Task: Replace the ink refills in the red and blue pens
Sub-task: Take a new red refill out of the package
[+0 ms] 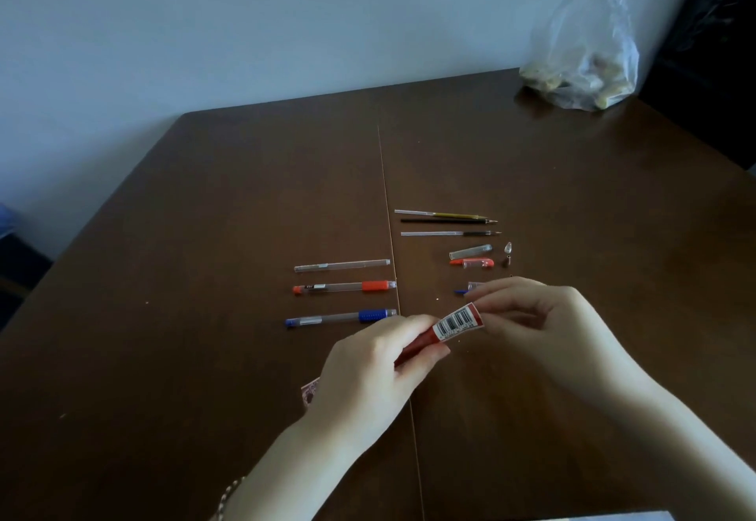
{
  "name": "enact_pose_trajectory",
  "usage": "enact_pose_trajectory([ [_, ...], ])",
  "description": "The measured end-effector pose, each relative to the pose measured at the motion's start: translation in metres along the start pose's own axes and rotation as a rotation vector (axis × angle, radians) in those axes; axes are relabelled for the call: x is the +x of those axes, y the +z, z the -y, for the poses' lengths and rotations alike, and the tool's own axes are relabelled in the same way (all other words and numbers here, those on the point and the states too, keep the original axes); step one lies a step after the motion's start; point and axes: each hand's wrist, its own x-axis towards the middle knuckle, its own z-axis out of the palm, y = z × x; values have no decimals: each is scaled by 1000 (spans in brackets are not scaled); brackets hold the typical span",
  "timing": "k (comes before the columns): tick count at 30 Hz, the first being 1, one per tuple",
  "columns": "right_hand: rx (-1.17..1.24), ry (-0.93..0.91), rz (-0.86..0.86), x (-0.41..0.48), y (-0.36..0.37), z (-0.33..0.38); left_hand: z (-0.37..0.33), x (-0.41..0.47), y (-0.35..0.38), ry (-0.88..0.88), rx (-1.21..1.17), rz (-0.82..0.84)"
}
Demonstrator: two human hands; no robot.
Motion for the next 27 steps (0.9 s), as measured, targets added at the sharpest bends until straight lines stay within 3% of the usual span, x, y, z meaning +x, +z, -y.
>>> enact_pose_trajectory([
  [8,30,33,33,0,0,-3,1,4,-6,73,122,49],
  [13,138,81,-225,0,-12,-12,8,3,-8,-5,109,-3],
  [16,510,218,-357,2,-19,-18,13,0,-4,-45,107,-12],
  [19,861,262,-248,0,-9,-14,12,-1,2,-52,99,-7],
  [22,698,245,-152,-8,6,-12,9,0,7,-49,97,10],
  [27,607,249,-301,-3,1,-14,14,-3,9,0,173,61],
])
